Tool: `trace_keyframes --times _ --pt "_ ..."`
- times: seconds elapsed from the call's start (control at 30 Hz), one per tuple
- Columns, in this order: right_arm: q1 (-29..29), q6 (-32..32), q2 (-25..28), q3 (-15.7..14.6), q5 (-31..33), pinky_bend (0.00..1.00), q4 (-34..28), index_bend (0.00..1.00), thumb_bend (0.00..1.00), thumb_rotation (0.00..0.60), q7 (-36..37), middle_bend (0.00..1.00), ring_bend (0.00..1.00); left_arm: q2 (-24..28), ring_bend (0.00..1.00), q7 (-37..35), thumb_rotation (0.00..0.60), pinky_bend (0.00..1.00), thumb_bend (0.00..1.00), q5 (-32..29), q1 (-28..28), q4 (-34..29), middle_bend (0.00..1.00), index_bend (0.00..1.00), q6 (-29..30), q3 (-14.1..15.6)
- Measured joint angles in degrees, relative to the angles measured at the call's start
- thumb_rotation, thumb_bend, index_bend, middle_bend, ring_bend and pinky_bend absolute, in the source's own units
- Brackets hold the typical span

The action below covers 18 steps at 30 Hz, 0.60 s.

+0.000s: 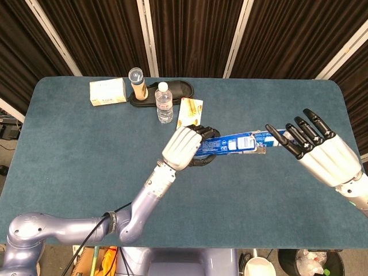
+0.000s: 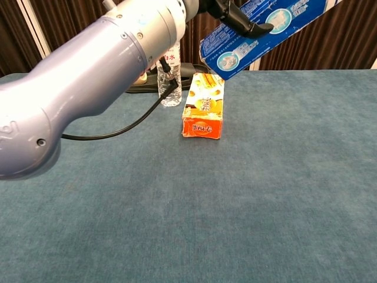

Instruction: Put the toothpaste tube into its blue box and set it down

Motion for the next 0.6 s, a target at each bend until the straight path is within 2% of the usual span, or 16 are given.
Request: trace_keyframes --times 0.17,0.6 --pt "-0.37 0.12 0.03 0.39 1.01 0.29 -0.75 0.0 0.39 0.6 0.02 0.43 0.33 -0.75 0.49 0.5 0.6 0.55 0.37 -0.9 -0.67 0.54 0.54 0.39 0.06 -0.61" --pt "-1.23 0.2 0.05 0.55 2.09 0.29 -1.31 0.0 0.39 0.6 0.03 0.4 0.3 -1.89 0.49 0.41 0.6 0.55 0.37 -0.69 -1.71 1.05 0.54 0.39 0.9 -0.99"
